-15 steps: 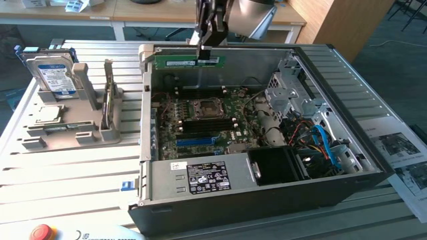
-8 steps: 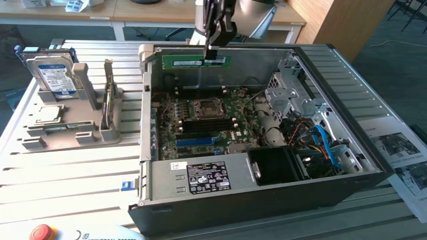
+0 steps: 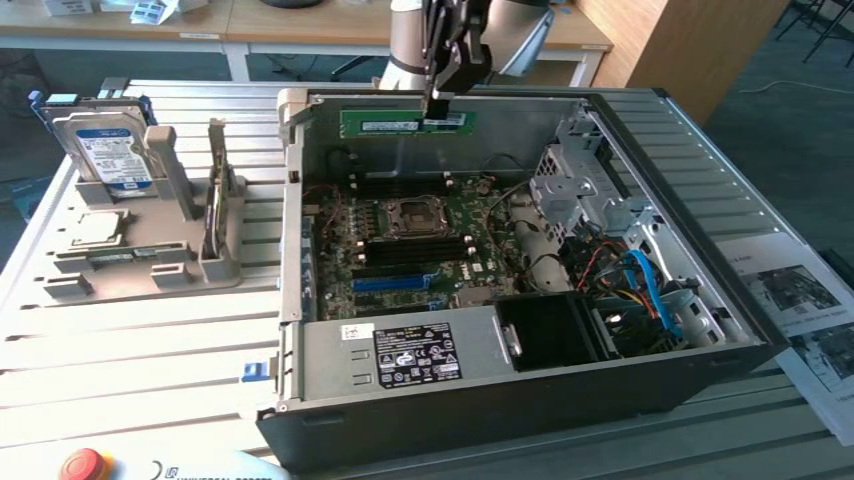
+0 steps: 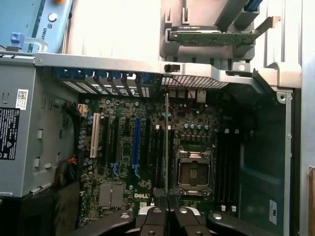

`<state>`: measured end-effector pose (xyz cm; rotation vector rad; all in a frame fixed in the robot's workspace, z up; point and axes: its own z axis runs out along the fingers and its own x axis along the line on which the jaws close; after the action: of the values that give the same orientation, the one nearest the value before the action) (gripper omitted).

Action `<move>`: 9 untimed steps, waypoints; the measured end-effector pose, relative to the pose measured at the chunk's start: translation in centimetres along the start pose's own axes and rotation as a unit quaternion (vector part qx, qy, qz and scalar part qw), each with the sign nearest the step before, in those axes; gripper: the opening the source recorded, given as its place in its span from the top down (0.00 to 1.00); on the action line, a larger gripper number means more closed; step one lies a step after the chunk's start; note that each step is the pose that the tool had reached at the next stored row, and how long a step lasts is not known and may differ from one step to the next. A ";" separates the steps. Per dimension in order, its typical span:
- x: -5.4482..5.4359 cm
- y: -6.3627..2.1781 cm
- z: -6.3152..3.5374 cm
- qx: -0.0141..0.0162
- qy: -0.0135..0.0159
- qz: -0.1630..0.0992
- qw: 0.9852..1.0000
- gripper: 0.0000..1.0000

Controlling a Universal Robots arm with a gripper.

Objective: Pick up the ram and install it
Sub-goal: 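Pick up the ram and move it above insertion slot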

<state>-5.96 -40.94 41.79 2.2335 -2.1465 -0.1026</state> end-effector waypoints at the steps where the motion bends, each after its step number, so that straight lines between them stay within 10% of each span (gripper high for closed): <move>1: 0.0 -0.17 -0.01 0.000 0.000 0.000 1.000 0.88; 9: 0.0 -1.09 -0.09 0.000 0.000 0.000 1.000 0.88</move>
<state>-4.87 -40.94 41.79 2.2335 -2.1465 -0.1026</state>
